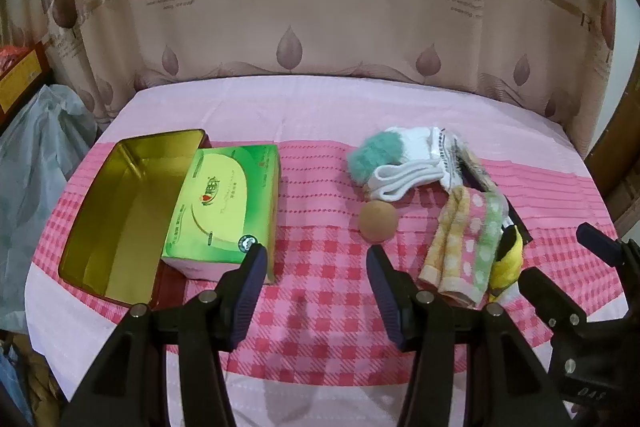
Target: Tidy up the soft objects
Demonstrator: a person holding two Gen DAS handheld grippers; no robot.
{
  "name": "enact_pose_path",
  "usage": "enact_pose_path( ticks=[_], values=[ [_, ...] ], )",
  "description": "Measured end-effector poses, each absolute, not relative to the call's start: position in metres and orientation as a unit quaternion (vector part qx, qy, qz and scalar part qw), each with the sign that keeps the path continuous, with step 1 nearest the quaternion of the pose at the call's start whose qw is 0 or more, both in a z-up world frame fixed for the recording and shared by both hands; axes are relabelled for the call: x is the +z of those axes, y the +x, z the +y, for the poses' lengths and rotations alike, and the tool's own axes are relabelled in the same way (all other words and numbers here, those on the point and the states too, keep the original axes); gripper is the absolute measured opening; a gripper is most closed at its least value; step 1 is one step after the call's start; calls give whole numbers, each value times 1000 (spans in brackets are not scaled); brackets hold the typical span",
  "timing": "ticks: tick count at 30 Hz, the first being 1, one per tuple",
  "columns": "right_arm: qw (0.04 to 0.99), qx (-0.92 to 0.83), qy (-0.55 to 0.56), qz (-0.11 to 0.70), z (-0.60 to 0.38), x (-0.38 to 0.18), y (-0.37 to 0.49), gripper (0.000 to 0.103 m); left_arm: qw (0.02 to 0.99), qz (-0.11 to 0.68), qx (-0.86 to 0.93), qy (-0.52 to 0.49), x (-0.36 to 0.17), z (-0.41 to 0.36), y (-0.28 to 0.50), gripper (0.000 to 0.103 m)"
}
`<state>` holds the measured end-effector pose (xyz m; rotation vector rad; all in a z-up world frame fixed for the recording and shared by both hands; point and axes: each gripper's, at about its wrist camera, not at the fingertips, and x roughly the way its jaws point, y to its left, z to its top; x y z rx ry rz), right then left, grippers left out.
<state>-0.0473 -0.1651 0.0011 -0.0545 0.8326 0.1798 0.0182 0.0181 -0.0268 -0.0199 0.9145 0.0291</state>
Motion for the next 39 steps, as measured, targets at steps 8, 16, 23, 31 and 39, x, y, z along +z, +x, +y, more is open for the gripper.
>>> enact_pose_path(
  ticks=[8,16,23,31,39],
  values=[
    [909,97,-20,406,-161,-1,-44,86,896,443,21,-9,-29,23,22,53],
    [905,101,-17,413,-158,-4,-41,83,894,448,22,-11,-30,26,24,53],
    [901,107,-15,421,-157,-8,-41,79,894,448,23,-12,-30,27,24,53],
    [900,107,-15,423,-155,-9,-42,76,892,452,26,-14,-30,28,24,53],
    [897,108,-16,428,-155,-12,-42,75,890,455,27,-15,-31,30,25,53]
  ],
)
